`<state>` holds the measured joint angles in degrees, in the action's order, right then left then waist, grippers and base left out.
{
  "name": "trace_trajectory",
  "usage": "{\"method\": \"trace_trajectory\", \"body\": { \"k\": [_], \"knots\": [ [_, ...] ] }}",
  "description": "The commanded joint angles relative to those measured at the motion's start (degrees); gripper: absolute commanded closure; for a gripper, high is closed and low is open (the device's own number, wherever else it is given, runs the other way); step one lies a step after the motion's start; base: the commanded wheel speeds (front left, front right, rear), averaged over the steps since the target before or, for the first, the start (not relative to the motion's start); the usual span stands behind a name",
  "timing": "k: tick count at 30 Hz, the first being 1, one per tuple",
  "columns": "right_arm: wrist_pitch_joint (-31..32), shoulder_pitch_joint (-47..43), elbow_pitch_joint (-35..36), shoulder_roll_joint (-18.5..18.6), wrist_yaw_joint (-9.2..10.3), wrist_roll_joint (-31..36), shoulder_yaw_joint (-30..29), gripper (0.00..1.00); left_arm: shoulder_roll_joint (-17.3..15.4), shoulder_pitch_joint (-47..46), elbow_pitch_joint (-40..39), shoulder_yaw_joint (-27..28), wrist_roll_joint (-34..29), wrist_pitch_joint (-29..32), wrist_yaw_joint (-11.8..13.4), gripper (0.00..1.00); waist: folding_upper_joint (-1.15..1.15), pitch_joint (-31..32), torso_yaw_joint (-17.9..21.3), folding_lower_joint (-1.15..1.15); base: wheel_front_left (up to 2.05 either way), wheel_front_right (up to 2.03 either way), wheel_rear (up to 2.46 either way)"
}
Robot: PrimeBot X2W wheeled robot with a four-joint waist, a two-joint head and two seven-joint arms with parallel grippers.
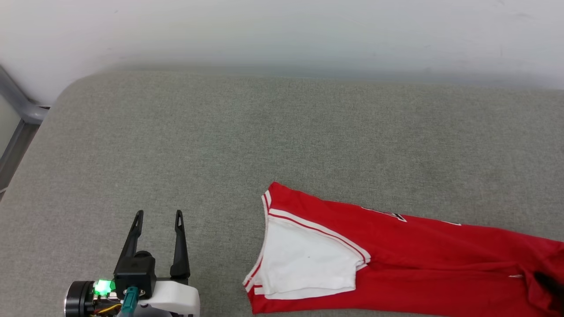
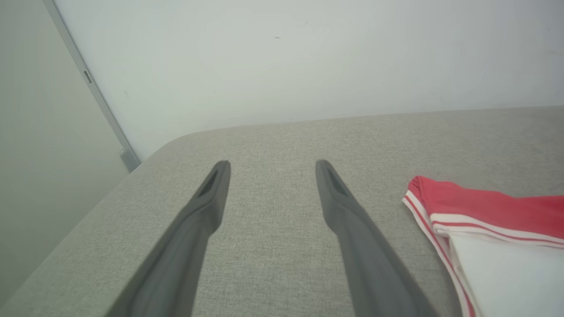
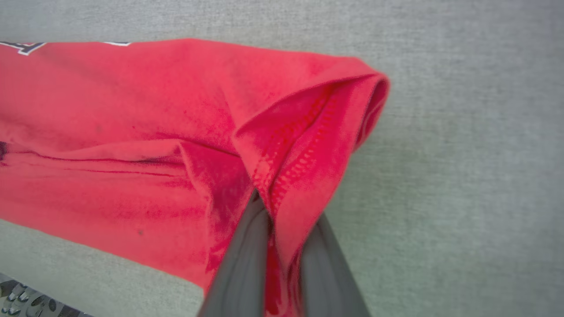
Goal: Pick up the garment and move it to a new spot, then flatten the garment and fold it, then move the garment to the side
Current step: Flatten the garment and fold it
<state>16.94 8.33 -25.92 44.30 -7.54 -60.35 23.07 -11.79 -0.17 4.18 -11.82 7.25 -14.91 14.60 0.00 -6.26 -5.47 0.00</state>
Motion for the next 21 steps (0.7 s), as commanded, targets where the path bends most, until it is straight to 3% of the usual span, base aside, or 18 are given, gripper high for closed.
{"method": "trace_trajectory", "body": {
  "k": [1, 8, 17, 21],
  "knots": [
    [-0.6, 0.5, -0.98, 1.08, 0.11, 0.64, -0.19, 1.0, 0.35, 0.74, 0.17, 0.51, -0.52, -0.4, -0.31, 0.0, 0.0, 0.31, 0.09, 0.0, 0.0, 0.0, 0.0],
    [-1.85, -1.41, 0.8, 3.59, 0.1, -1.85, -0.35, 1.0, 1.14, 1.98, 0.86, 1.91, -2.22, -0.35, -1.62, 0.0, 0.0, 1.96, 0.22, 0.0, 0.0, 0.0, 0.0],
    [-1.49, -5.52, 16.7, 5.33, 0.08, -6.84, -1.34, 1.0, 2.34, 3.24, 1.3, 3.11, -3.32, -0.35, -2.68, 0.0, 0.0, 3.16, 0.2, 0.0, 0.0, 0.0, 0.0],
    [0.1, -4.81, 22.48, 3.22, 0.07, -5.31, -0.42, 1.0, 2.75, 2.94, 1.31, 3.24, -3.91, -0.35, -2.95, 0.0, 0.0, 2.89, -0.22, 0.0, 0.0, 0.0, 0.0]
  ]
}}
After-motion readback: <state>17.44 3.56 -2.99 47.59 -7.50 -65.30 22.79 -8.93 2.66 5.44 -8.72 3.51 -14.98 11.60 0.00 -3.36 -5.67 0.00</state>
